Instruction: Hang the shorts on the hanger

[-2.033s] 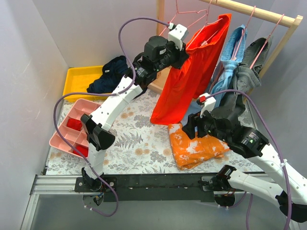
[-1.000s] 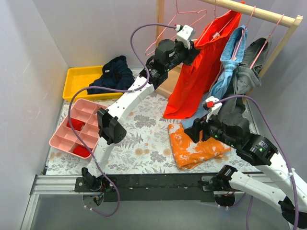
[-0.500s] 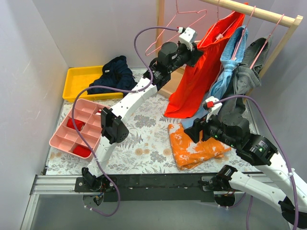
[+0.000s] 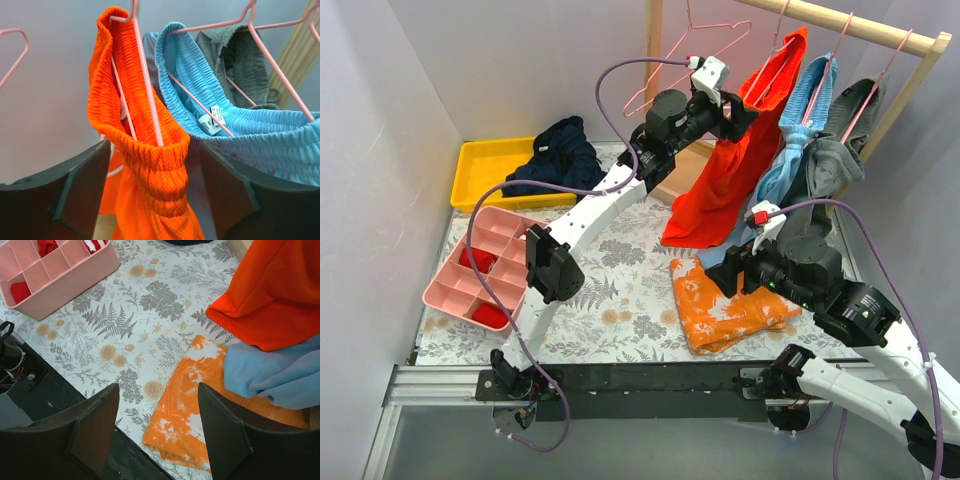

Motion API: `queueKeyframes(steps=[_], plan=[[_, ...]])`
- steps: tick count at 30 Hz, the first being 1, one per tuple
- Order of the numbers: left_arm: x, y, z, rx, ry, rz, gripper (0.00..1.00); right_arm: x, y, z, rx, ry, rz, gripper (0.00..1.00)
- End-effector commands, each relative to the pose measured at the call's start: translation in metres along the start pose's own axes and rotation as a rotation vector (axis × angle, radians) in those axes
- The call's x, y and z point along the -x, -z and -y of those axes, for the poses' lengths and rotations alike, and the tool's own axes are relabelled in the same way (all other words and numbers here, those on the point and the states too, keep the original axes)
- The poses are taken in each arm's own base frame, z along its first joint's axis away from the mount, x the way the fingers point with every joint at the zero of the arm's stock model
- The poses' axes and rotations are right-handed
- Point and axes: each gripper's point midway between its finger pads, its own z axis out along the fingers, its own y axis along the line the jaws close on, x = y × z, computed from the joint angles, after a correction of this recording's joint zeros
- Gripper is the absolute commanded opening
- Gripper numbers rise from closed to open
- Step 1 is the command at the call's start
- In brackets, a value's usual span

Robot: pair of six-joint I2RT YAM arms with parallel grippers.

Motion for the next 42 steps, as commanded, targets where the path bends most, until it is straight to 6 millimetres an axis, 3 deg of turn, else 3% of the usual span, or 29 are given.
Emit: queueKeyframes(steps=[1, 2, 3, 4, 7, 9, 10, 11, 13, 16, 17, 18, 19, 20, 21, 24, 27, 28, 31, 32, 34, 35, 39, 42], plan=[[0.099, 0.033, 0.019, -0.019, -0.020, 0.168, 0.77, 0.018, 0.007, 0.000, -0.007, -0.015, 0.071, 0.72], [0.100, 0.035, 0.019, -0.017, -0.019, 0.169, 0.83, 0.021, 0.008, 0.000, -0.012, -0.018, 0.077, 0.72], [0.112, 0.041, 0.021, -0.013, -0.021, 0.186, 0.94, 0.021, 0.008, 0.000, -0.014, -0.020, 0.076, 0.73], [0.108, 0.043, 0.020, -0.009, -0.018, 0.173, 0.98, 0.023, 0.009, 0.001, -0.017, -0.020, 0.080, 0.73], [0.121, 0.057, 0.021, 0.002, -0.017, 0.177, 0.98, 0.026, 0.010, 0.001, -0.021, -0.025, 0.089, 0.74], [0.115, 0.064, 0.019, 0.017, -0.009, 0.149, 0.98, 0.029, 0.011, 0.000, -0.018, -0.028, 0.095, 0.75], [0.131, 0.075, 0.022, 0.025, -0.008, 0.167, 0.98, 0.030, 0.011, 0.000, -0.019, -0.030, 0.098, 0.75], [0.116, 0.078, 0.018, 0.041, 0.004, 0.126, 0.98, 0.030, 0.010, -0.001, -0.016, -0.029, 0.096, 0.77], [0.116, 0.091, 0.017, 0.060, 0.037, 0.111, 0.98, 0.032, 0.007, -0.001, -0.014, -0.031, 0.097, 0.78], [0.096, 0.119, 0.016, 0.099, 0.113, 0.031, 0.98, 0.032, -0.002, -0.003, -0.010, -0.035, 0.090, 0.81], [0.107, 0.137, 0.019, 0.107, 0.128, 0.036, 0.98, 0.032, -0.005, -0.003, -0.008, -0.035, 0.088, 0.83], [0.078, 0.145, 0.017, 0.131, 0.179, -0.031, 0.98, 0.029, -0.011, -0.003, -0.012, -0.036, 0.074, 0.84], [0.070, 0.154, 0.016, 0.152, 0.204, -0.053, 0.98, 0.031, -0.013, -0.004, -0.011, -0.036, 0.085, 0.86], [0.080, 0.175, 0.018, 0.172, 0.225, -0.050, 0.98, 0.031, -0.017, -0.003, -0.015, -0.046, 0.085, 0.89], [0.045, 0.186, 0.016, 0.194, 0.250, -0.126, 0.98, 0.029, -0.021, -0.002, -0.019, -0.049, 0.081, 0.91], [0.015, 0.229, 0.017, 0.251, 0.327, -0.202, 0.98, 0.024, -0.034, -0.001, -0.029, -0.066, 0.078, 0.98], [-0.017, 0.260, 0.022, 0.275, 0.385, -0.284, 0.98, 0.012, -0.049, -0.001, -0.024, -0.097, 0.058, 0.99], [-0.035, 0.275, 0.021, 0.296, 0.395, -0.327, 0.98, 0.008, -0.052, -0.002, -0.019, -0.103, 0.054, 0.99], [-0.077, 0.311, 0.021, 0.351, 0.431, -0.431, 0.98, -0.011, -0.069, -0.001, -0.016, -0.139, 0.024, 0.99], [-0.088, 0.320, 0.022, 0.366, 0.454, -0.452, 0.98, -0.026, -0.076, 0.002, -0.025, -0.147, -0.005, 0.99], [-0.095, 0.334, 0.024, 0.375, 0.467, -0.456, 0.98, -0.032, -0.082, 0.003, -0.025, -0.171, 0.000, 0.99], [-0.110, 0.343, 0.021, 0.399, 0.471, -0.481, 0.98, -0.038, -0.086, 0.004, -0.032, -0.177, -0.011, 0.99], [-0.119, 0.361, 0.017, 0.450, 0.498, -0.466, 0.98, -0.065, -0.094, 0.013, -0.067, -0.213, -0.044, 0.98], [-0.126, 0.367, 0.013, 0.477, 0.494, -0.470, 0.98, -0.071, -0.096, 0.019, -0.098, -0.232, -0.042, 0.99]])
